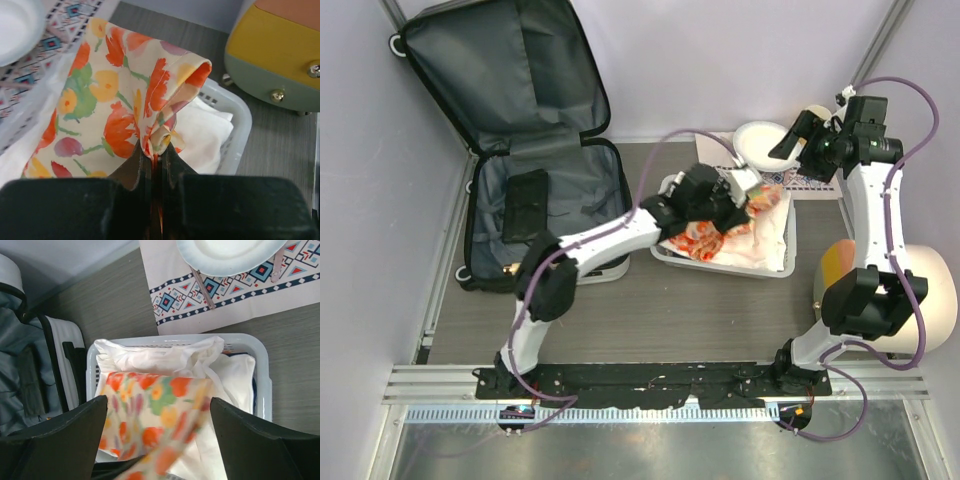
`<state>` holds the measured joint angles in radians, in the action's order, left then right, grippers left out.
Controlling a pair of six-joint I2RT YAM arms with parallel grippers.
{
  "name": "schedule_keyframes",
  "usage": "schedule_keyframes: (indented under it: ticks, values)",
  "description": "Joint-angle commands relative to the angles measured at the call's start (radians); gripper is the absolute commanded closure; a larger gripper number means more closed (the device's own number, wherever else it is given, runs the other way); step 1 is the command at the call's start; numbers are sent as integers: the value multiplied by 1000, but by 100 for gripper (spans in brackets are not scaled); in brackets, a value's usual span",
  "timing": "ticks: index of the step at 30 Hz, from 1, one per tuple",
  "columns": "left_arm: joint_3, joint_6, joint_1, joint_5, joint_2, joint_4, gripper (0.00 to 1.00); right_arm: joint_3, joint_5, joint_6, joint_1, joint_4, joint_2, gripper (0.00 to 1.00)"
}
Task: Open, take out, and arrange the luggage
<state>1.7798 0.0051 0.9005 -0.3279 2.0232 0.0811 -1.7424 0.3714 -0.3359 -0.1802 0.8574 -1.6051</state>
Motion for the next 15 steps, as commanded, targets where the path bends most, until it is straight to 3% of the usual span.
schedule_keyframes:
  ticks: [1,3,6,7,10,15]
  values:
    - [81,-20,89,45,146,-118,100,-17,-28,118,-10,49,63,10]
    - [128,-17,100,62,193,-84,93,-25,-29,146,-12,78,51,11]
    - [164,-10,91,95,230,-26,72,-55,-26,204,-16,182,27,12]
    - [153,18,84,92,206,-15,47,-62,-23,216,-21,213,17,12]
    - [80,12,52,26,94,-23,20,-62,6,239,-27,215,20,15]
    - [118,59,17,-135,-69,156,13,-42,72,320,-25,238,-7,27]
